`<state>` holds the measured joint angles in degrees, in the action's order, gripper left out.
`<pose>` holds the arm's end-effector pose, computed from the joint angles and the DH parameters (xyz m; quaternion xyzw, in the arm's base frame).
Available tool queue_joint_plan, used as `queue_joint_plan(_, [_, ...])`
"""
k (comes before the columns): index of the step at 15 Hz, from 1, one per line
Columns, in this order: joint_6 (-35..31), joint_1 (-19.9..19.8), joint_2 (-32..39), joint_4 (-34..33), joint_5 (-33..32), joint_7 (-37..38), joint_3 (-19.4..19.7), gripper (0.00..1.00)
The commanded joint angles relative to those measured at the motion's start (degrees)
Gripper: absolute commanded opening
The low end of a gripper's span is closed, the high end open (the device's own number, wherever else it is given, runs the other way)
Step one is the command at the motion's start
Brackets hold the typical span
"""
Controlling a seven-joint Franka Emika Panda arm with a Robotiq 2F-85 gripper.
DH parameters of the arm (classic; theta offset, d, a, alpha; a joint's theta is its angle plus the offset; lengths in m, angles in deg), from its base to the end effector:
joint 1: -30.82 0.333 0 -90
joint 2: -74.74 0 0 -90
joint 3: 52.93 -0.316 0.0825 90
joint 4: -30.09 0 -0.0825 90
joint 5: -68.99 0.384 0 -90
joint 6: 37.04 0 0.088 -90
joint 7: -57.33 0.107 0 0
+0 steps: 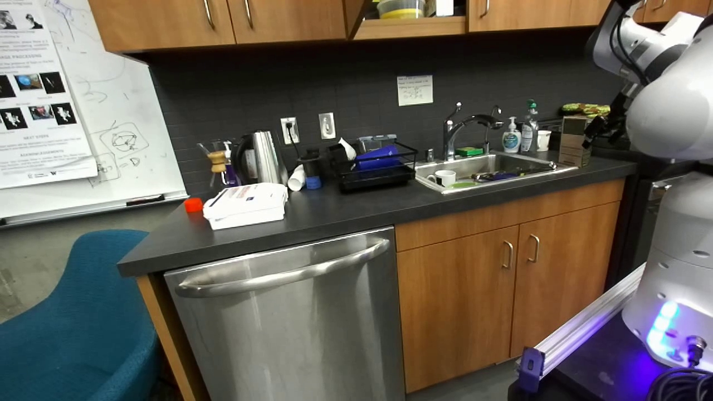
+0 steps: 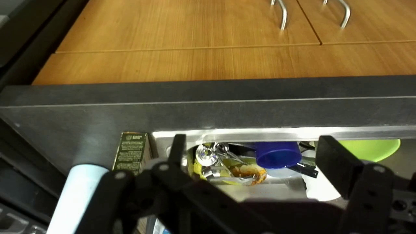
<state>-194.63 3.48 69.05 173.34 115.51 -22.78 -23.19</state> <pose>0.2372 -0.4194 0.3413 0.9499 -0.1508 0.2690 0.0507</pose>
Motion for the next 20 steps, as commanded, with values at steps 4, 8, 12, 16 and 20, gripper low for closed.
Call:
queue_joint_plan(4, [-0.3,2.7,0.8,-1.6,25.8,-17.3,1.5,1.00])
queue_joint_plan(8, [4.3,1.2,3.8,-1.9,39.0,-23.8,3.3,1.00])
queue_joint_plan(12, [5.9,0.1,6.8,-2.2,46.5,-34.0,4.8,1.00])
queue_joint_plan(16, [4.4,-0.4,7.9,-2.8,50.9,-43.9,3.9,1.00])
queue_joint_plan(20, [1.8,-0.2,8.4,-5.2,57.1,-53.3,3.5,1.00])
